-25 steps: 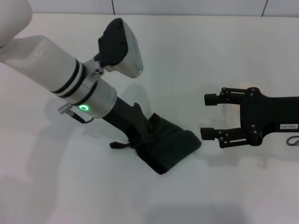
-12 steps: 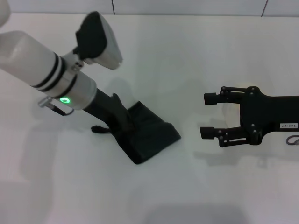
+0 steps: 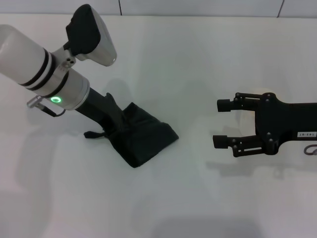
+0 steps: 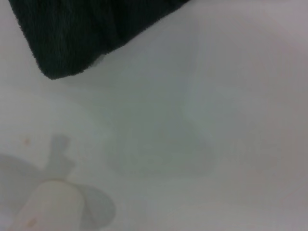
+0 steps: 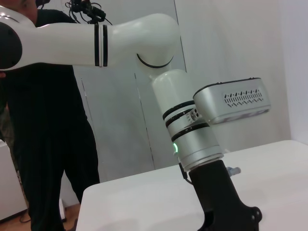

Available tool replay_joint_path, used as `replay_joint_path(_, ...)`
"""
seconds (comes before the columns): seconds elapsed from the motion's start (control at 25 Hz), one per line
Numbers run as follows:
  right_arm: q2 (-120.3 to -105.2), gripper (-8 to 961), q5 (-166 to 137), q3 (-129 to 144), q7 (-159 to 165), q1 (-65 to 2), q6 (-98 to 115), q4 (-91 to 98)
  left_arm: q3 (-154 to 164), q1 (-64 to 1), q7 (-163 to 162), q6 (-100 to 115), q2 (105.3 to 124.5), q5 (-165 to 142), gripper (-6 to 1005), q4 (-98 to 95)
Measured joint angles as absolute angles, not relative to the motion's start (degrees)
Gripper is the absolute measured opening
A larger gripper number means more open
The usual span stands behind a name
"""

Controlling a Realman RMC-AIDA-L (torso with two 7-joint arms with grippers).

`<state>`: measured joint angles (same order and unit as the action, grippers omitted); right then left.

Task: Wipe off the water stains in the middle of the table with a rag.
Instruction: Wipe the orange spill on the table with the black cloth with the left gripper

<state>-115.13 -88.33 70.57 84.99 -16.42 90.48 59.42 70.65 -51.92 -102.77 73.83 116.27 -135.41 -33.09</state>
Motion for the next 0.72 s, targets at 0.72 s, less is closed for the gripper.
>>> replay_joint_path(0.72, -115.14, 842, -88.3, 70.4, 85.0, -16.4, 90.5, 59.4, 67.3, -47.7, -104.1, 74.9, 114.53, -136.3, 62, -37.5)
